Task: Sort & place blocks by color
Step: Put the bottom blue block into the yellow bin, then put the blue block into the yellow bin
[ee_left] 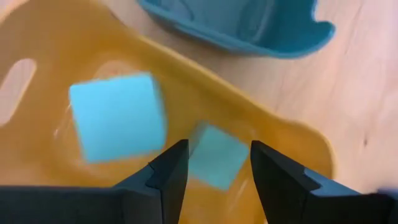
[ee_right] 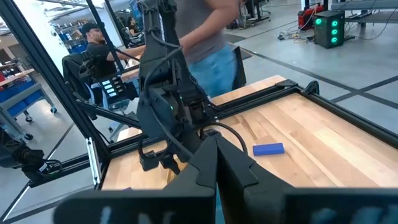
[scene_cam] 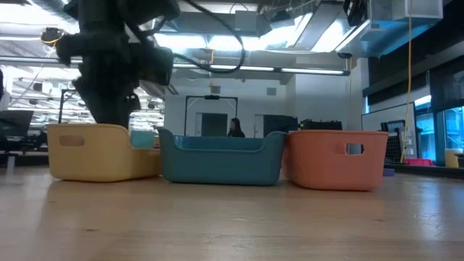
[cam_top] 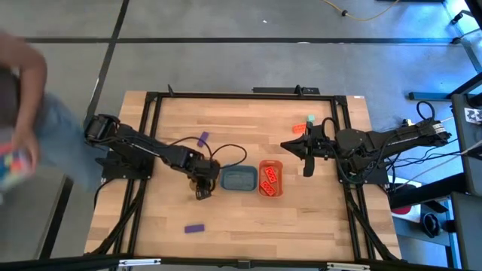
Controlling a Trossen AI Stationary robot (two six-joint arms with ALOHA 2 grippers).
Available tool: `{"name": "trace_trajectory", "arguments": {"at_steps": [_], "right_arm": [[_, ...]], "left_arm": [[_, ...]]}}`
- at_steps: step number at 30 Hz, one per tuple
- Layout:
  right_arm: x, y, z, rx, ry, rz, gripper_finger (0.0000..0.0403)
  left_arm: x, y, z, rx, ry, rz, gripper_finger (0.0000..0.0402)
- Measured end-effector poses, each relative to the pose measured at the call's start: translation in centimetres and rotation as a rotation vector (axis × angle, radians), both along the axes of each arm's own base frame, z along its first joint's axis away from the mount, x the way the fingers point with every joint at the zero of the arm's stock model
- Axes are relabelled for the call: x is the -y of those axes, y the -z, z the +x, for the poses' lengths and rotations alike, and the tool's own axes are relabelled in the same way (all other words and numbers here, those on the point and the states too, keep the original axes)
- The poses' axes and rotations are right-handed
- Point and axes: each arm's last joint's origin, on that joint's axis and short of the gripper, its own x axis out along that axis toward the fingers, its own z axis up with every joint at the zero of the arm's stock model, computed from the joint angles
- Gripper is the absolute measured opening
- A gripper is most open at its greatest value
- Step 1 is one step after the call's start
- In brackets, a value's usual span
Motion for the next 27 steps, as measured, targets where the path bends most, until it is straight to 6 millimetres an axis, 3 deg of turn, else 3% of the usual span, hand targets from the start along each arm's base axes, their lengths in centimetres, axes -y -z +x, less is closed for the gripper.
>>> {"name": "trace_trajectory", "arguments": {"at_steps": [5,10,19,22,27], "right_arm": [[0.0,0.0,0.0,0.001,-0.001,0.001,0.0],[0.0,0.0,0.0,-0.001,-0.001,-0.001,0.0],[0.0,-0.1,0.0,0.01,-0.002,-0.002,0.0],[0.0,-0.2,0.0,0.017,-0.002,-0.003,0.0],[0.0,-0.2,0.1,0.021,-0.005,-0.019,0.0]], "left_arm": [[0.2,-3.1,0.2,-0.021,0.065,-0.015,0.0165],[0.0,-8.2,0.2,0.081,0.105,0.045,0.0164],[-1.4,-19.3,-1.8,0.723,-0.021,0.273,0.0163],[-2.0,-21.4,-3.0,0.909,-0.064,0.292,0.0157],[-2.6,-21.6,-4.5,1.07,-0.088,0.298,0.0128]]}}
